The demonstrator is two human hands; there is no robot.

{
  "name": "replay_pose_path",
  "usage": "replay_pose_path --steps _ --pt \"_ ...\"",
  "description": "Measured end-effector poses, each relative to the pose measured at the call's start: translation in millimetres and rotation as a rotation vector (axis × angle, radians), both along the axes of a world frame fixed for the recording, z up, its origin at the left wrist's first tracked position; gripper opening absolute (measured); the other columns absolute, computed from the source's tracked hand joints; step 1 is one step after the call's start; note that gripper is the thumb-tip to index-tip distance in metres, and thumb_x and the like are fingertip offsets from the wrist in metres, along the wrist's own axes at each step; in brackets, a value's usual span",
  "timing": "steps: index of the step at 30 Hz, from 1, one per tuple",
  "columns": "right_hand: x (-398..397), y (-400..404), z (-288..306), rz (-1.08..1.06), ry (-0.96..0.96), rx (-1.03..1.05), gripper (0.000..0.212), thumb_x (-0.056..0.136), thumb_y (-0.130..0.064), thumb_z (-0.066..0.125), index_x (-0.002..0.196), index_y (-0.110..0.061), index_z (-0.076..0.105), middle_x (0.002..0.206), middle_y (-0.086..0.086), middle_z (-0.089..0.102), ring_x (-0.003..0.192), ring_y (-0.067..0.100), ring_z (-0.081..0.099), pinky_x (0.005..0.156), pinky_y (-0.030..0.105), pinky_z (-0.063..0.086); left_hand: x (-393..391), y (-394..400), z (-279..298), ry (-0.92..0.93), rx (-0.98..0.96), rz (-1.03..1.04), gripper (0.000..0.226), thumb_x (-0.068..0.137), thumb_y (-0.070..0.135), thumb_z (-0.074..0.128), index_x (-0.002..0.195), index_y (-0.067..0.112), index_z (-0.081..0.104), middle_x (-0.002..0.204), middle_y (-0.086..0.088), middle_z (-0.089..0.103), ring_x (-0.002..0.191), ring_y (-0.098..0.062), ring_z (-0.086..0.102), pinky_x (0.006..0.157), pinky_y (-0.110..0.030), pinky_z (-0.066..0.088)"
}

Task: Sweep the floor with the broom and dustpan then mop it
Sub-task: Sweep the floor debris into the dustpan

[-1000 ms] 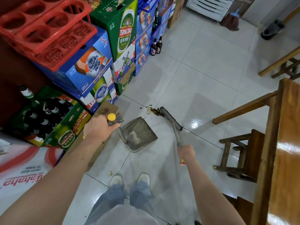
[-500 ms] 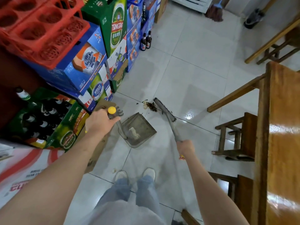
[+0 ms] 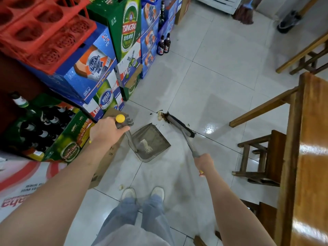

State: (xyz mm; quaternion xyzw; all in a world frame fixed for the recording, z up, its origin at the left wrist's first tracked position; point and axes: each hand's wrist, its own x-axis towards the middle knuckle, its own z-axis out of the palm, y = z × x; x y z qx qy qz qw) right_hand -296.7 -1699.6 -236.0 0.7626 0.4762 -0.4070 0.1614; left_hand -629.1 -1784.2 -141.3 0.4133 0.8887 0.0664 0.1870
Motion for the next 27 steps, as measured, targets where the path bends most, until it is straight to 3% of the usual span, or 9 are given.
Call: replay_pose_path --steps 3,5,7,12,15,20,27 --pt "3 9 -7 0.04 -0.011 0.014 0.02 0.089 -0.023 0.045 0.08 -0.005 0.049 0.08 0.016 0.058 0.062 0.034 0.061 0.05 0.036 0.055 0 3 -1 0.01 -0.007 0.006 0.043 0.074 0.06 0.068 0.068 0.019 0.055 0.071 -0.002 0.064 0.074 -0.022 0.064 0.056 -0.024 0.045" --pt "4 13 -15 0.048 -0.015 0.026 0.02 0.088 -0.024 0.045 0.088 -0.005 0.05 0.085 0.015 0.056 0.073 0.034 0.059 0.07 0.043 0.059 0 5 -1 0.018 -0.013 0.017 0.044 0.074 0.06 0.068 0.071 0.018 0.057 0.073 -0.002 0.064 0.075 -0.022 0.064 0.056 -0.025 0.044" --pt "3 15 -20 0.05 -0.013 0.028 0.023 0.088 -0.028 0.045 0.093 -0.006 0.05 0.087 0.014 0.056 0.077 0.033 0.059 0.08 0.046 0.058 0 7 -3 0.03 -0.012 0.03 0.045 0.073 0.061 0.068 0.073 0.017 0.058 0.076 -0.004 0.065 0.077 -0.023 0.064 0.058 -0.027 0.046" --pt "10 -4 -20 0.05 -0.031 0.053 0.032 0.088 -0.026 0.046 0.109 -0.006 0.059 0.106 0.017 0.065 0.094 0.04 0.066 0.08 0.047 0.057 4 10 3 0.026 -0.019 0.054 0.045 0.075 0.061 0.068 0.076 0.017 0.06 0.078 -0.006 0.065 0.078 -0.027 0.062 0.06 -0.028 0.044" --pt "14 -7 -15 0.04 -0.03 0.05 0.033 0.088 -0.027 0.046 0.109 -0.007 0.06 0.105 0.016 0.066 0.089 0.039 0.067 0.076 0.047 0.059 8 9 3 -0.002 -0.002 0.066 0.043 0.075 0.059 0.069 0.078 0.016 0.062 0.079 -0.006 0.066 0.079 -0.028 0.063 0.061 -0.028 0.045" --pt "-1 -3 -7 -0.016 0.013 0.035 0.029 0.09 -0.023 0.049 0.11 -0.003 0.058 0.104 0.016 0.063 0.078 0.036 0.067 0.057 0.043 0.059 8 14 3 0.016 -0.019 0.076 0.046 0.076 0.058 0.069 0.088 0.014 0.062 0.089 -0.008 0.066 0.09 -0.031 0.064 0.064 -0.029 0.045" --pt "-6 -8 -23 -0.029 0.013 0.028 0.036 0.089 -0.028 0.047 0.118 -0.008 0.058 0.109 0.015 0.063 0.095 0.038 0.065 0.081 0.048 0.057 2 20 2 0.034 -0.041 0.074 0.052 0.075 0.061 0.068 0.089 0.012 0.061 0.092 -0.011 0.068 0.09 -0.03 0.064 0.063 -0.029 0.045"
